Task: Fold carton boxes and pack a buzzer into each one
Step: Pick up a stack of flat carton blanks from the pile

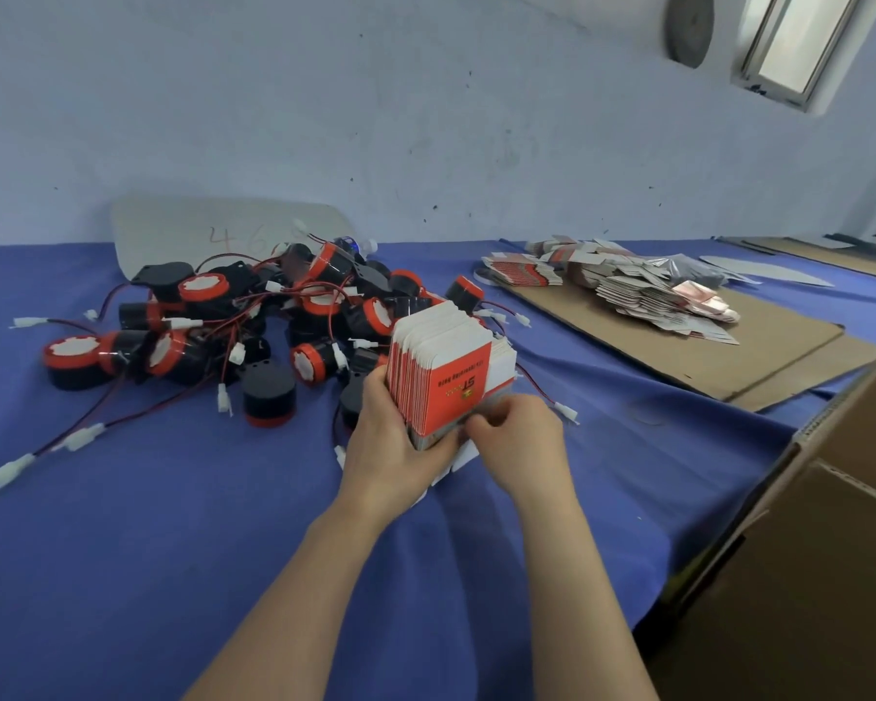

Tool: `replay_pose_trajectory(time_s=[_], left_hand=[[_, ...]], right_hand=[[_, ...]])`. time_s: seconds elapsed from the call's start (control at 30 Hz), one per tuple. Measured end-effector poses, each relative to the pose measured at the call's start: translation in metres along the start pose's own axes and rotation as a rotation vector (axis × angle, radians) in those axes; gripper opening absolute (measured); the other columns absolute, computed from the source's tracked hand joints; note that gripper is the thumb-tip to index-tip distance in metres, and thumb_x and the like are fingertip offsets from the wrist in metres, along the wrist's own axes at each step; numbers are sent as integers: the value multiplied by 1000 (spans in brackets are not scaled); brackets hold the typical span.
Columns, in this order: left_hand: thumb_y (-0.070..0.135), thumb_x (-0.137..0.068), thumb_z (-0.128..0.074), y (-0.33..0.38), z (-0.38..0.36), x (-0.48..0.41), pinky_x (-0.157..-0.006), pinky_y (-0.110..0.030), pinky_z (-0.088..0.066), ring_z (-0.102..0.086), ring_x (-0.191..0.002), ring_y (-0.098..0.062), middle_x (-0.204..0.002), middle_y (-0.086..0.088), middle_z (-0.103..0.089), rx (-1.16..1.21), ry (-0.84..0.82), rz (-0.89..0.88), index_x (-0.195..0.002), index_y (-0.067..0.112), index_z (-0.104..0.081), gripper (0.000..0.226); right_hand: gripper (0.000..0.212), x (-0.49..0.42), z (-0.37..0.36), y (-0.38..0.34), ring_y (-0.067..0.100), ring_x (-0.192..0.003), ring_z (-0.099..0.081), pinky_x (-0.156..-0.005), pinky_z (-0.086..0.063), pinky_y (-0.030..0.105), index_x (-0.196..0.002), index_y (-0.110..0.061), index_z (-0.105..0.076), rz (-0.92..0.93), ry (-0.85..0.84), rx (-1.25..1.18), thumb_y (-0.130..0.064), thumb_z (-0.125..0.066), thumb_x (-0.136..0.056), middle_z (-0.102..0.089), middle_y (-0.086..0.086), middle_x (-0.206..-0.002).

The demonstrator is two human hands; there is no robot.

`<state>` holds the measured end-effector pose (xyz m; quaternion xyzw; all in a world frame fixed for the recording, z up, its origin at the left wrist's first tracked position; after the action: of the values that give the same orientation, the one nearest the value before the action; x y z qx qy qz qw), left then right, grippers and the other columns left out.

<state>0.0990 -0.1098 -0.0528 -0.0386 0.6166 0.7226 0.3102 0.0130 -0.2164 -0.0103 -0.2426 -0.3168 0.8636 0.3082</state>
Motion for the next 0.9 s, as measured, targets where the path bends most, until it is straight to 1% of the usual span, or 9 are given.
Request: replay_pose_trajectory(time_s=[0.07,0.2,0.3,0.37,0.43,0.6,0.7,0.8,0.9], left_hand=[[64,-54,-72,1,-1,0,-90,-29,-48,-53,-117,-8,-126,11,-49,6,-4,-20,-134,25,-29,99],[61,-54,-76,0,0,-1,-93,-37,-49,-53,-117,-12,-128,9,-48,-20,-23,-11,-135,23,-29,101],[55,-58,-78,-1,0,-1,-88,-28,-49,-54,-115,-10,-127,8,-50,-23,-14,-9,-134,23,-30,95],[55,-60,-80,-2,0,-1,-80,-17,-44,-54,-111,-7,-123,11,-50,-29,9,-8,-131,24,-31,92],[50,-61,-83,-4,1,-2,-79,-17,-43,-54,-110,-6,-121,13,-49,-29,18,-10,-129,28,-31,87],[53,-60,-83,-7,4,-5,-82,-17,-46,-53,-108,4,-116,28,-48,-18,7,-5,-113,50,-23,80],[45,-64,-84,-9,7,-6,-78,-7,-42,-50,-107,14,-112,39,-44,-2,-29,-9,-116,44,-26,78],[41,-68,-82,-10,9,-8,-81,-8,-44,-49,-110,15,-119,31,-46,18,-109,-17,-122,39,-27,77],[32,-72,-82,-7,10,-8,-92,-23,-47,-52,-116,1,-127,14,-49,-2,-196,-52,-129,32,-26,80]], right_hand=[[19,-7,-4,-5,14,-48,-33,-41,-21,22,-65,-6,-46,-2,-57,177,-5,-52,-83,-39,3,-54],[14,-19,-1,-11,21,-61,-43,-42,-24,23,-72,-7,-51,-26,-32,342,-4,-53,-85,-47,7,-72],[15,-19,-2,-6,21,-58,-43,-42,-23,23,-67,-8,-54,15,14,295,-7,-54,-82,-48,7,-66],[25,-16,-4,1,16,-48,-36,-42,-21,24,-56,-11,-46,21,46,172,-8,-54,-79,-41,2,-52],[28,-12,-5,10,14,-46,-34,-44,-26,24,-52,-11,-45,-17,83,-41,-9,-54,-78,-41,0,-47],[14,1,-10,22,15,-69,-56,-70,-47,29,-72,-4,-60,-142,19,-827,-8,-52,-83,-64,10,-71],[18,3,-11,21,11,-59,-47,-59,-39,21,-71,-3,-59,-120,-181,-713,-10,-52,-86,-57,-1,-59],[16,-13,11,19,7,-54,-44,-51,-37,17,-73,-15,-64,-54,48,-550,-8,-57,-85,-55,-4,-62],[19,-32,33,1,5,-49,-39,-47,-30,16,-77,-23,-60,73,333,-401,-10,-54,-89,-44,-5,-57]])
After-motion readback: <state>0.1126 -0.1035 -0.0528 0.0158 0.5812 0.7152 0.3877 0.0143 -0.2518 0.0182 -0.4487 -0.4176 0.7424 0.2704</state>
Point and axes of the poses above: each hand's wrist, its own x-axis away from the middle knuckle, its own z-axis out of the back of the hand, y = z × x, the point moved 4 cm from there along -x, towards the middle knuckle
